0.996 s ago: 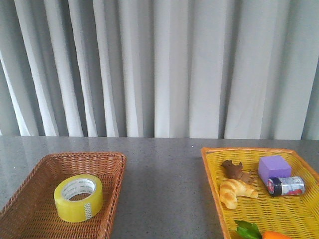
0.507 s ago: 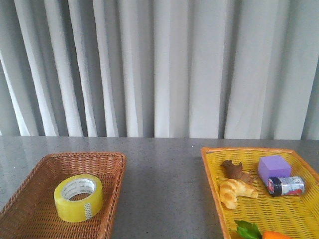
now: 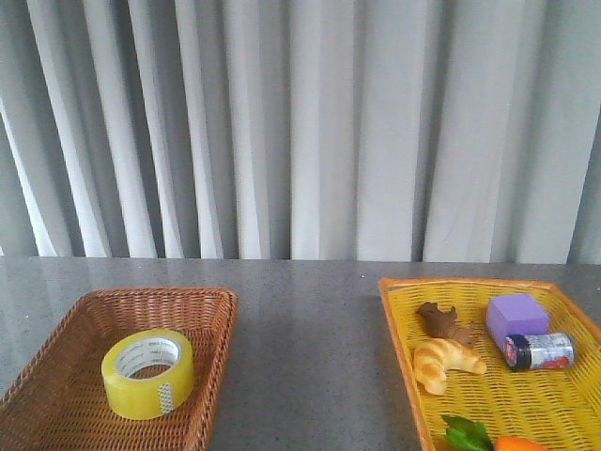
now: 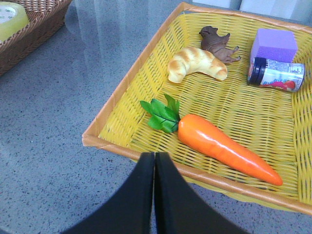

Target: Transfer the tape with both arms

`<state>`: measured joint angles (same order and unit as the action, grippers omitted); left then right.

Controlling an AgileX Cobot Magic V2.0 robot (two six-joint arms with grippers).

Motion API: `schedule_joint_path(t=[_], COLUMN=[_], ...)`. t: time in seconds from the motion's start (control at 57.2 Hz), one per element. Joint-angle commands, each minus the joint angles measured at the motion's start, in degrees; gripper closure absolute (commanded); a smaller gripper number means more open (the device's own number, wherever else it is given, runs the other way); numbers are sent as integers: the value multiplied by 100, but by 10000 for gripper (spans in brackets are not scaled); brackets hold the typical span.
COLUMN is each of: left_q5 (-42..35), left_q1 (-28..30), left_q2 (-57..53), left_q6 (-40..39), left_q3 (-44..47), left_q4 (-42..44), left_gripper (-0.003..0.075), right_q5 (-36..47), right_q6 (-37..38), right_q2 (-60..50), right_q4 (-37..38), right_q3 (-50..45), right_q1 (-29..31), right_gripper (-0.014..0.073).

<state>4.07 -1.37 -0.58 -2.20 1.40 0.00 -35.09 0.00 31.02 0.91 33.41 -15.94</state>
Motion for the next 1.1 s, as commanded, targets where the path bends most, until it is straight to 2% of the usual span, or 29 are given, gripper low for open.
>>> schedule_joint_path(t=[0.0, 0.07, 0.245, 0.367, 0.559, 1.083], left_q5=[-461, -461, -461, -461, -462, -462], left_q1=[2, 2, 2, 2, 2, 2], left_q2=[-92, -92, -92, -92, -92, -92], left_q6=[-67, -67, -67, -67, -67, -67], left_q3=[-46, -46, -46, -46, -46, -46], left_q4=[0, 0, 0, 0, 0, 0], left_gripper=[727, 727, 727, 727, 727, 727], right_q5=[485, 818, 2457, 3053, 3509, 3407], right_q6=[-60, 0, 0, 0, 0, 0], right_q2=[-157, -512, -1746, -2625, -3226, -3212], right_q4=[131, 221, -15, -147, -147, -133], right_q3=[57, -294, -1809, -2695, -3530, -3513], right_q1=[23, 195, 990, 1410, 1461, 1438], right_gripper=[601, 601, 601, 601, 599, 598])
